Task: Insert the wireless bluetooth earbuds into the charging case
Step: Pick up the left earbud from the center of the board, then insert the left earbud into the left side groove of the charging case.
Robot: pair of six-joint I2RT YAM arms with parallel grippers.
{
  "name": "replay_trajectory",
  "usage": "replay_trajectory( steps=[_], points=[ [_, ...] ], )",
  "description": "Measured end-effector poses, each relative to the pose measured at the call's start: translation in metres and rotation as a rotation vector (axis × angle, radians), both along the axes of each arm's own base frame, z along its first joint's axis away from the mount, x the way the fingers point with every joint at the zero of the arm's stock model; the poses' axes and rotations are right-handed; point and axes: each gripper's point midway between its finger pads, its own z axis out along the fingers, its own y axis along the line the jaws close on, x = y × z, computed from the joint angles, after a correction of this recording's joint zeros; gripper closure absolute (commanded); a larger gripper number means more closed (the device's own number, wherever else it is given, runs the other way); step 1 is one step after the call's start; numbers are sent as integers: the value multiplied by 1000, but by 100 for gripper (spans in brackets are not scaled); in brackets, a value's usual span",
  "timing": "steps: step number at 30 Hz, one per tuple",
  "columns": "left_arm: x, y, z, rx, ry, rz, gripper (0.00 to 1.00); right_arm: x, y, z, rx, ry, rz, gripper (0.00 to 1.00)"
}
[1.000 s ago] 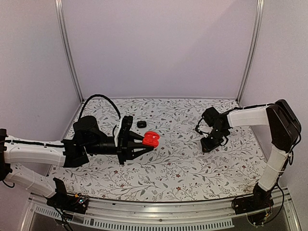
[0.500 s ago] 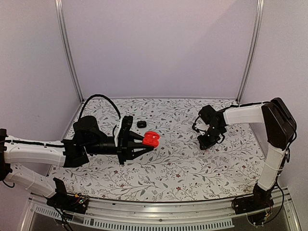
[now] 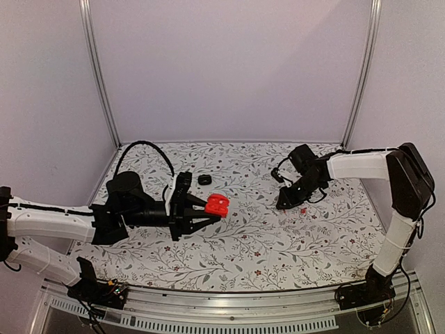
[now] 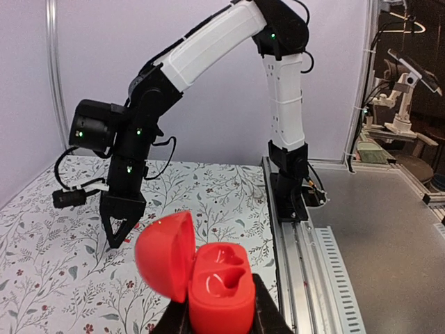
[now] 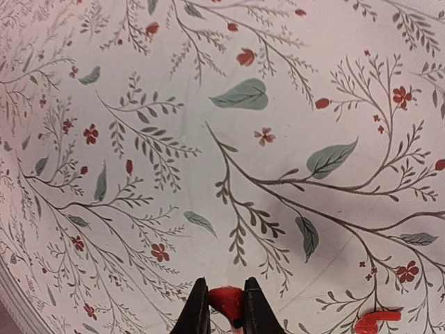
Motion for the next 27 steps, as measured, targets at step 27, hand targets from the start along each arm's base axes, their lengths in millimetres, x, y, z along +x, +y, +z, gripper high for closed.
replay_trajectory(
  steps=[27],
  points=[
    [16, 15, 3, -86, -158, 137, 100, -129, 108, 313, 931, -673, 501, 91]
  ],
)
